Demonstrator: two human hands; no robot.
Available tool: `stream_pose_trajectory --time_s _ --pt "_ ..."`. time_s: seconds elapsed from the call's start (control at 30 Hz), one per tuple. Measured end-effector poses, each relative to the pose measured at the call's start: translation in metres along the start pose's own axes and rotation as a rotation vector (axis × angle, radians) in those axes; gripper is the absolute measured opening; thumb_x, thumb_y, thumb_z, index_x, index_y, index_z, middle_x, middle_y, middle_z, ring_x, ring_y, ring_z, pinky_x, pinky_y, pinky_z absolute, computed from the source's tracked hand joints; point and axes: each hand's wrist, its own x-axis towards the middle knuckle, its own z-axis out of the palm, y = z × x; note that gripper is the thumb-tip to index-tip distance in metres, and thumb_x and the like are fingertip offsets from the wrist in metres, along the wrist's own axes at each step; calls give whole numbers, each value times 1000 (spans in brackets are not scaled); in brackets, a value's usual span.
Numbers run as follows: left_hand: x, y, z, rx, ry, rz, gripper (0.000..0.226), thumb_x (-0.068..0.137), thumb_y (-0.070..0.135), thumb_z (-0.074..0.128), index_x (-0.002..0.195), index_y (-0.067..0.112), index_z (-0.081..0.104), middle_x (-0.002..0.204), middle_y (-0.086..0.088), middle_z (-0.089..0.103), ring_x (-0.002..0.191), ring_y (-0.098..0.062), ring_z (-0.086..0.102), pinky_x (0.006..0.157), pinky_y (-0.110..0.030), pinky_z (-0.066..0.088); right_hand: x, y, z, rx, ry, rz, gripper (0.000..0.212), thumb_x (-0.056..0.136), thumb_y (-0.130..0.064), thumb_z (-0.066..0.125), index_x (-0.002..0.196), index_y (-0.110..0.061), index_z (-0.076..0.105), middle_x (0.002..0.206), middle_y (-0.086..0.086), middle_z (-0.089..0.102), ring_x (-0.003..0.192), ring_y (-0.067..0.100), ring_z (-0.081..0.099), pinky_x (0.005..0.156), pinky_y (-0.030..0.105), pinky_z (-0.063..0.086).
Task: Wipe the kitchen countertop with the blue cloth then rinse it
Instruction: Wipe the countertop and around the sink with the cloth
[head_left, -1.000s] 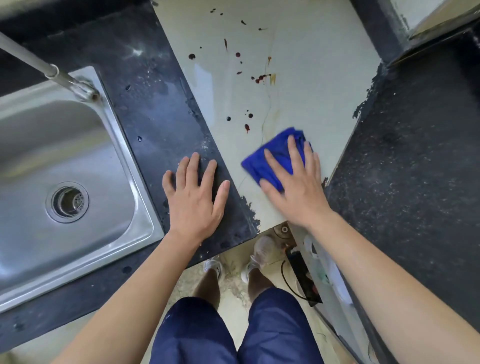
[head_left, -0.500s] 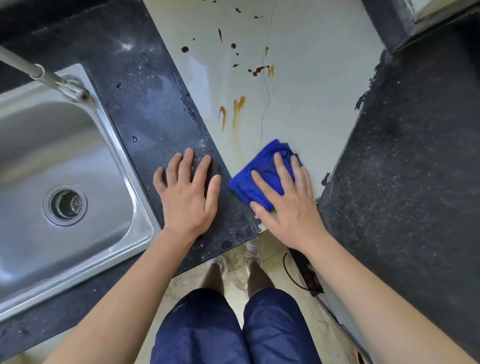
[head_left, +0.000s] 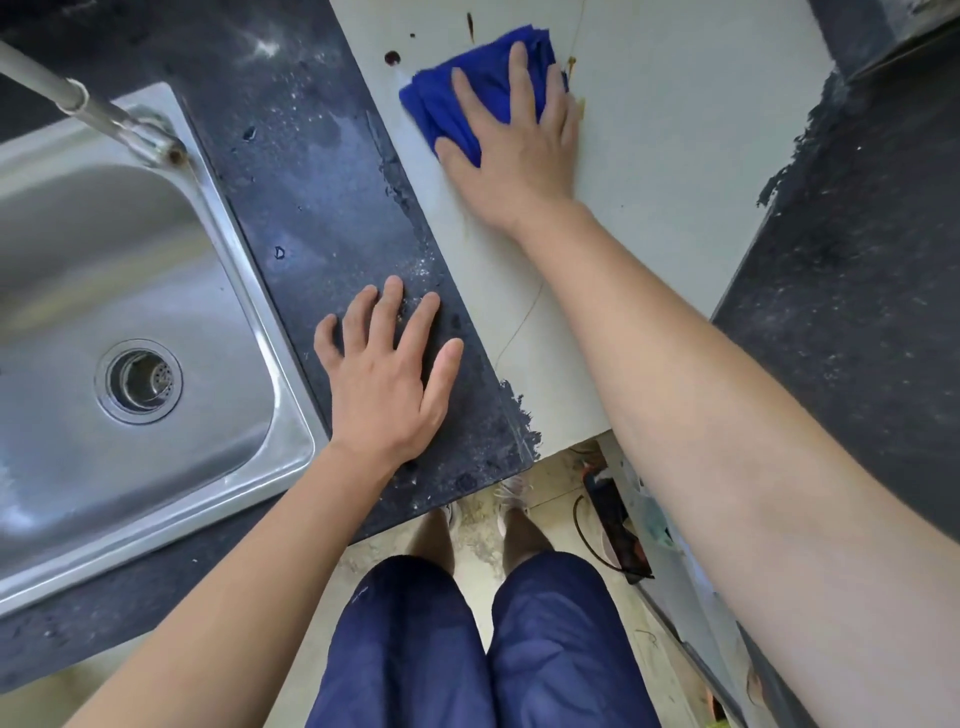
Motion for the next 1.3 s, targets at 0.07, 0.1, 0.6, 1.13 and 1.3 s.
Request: stream_pose_trajectory --time_s 0.07,0.1,0.6,1.13,1.3 --pt "1 -1 -1 -4 -5 3 68 100 59 10 138 24 54 148 -9 45 139 -32 35 110 -55 19 -24 4 6 -12 29 -52 64 96 -62 31 156 -40 23 166 14 6 150 45 5 121 52 5" --pt "2 -1 -1 -10 -5 6 69 101 59 9 138 23 54 148 -10 46 138 -32 36 110 -54 19 -45 10 10 -17 55 -99 63 96 -62 33 154 -39 28 166 14 10 150 44 9 121 50 9" --pt "1 -4 6 -26 6 21 66 100 58 11 140 22 50 149 -10 42 139 -33 31 114 -55 11 -132 59 19 40 29 -18 65 93 -68 39 153 -43 31 167 11 7 150 42 6 121 51 8" --pt "21 -4 -13 -26 -52 17 49 98 52 38 131 20 54 141 -13 45 131 -35 38 110 -65 18 -184 59 14 1 -117 94 67 96 -68 33 156 -45 13 167 5 -11 152 34 -10 124 50 1" --pt "60 -4 -18 -77 -20 51 61 97 53 43 148 20 38 162 -12 20 148 -32 20 115 -61 9 -136 72 -1 31 -156 148 70 95 -72 30 156 -47 5 165 3 -19 151 32 -18 124 47 -5"
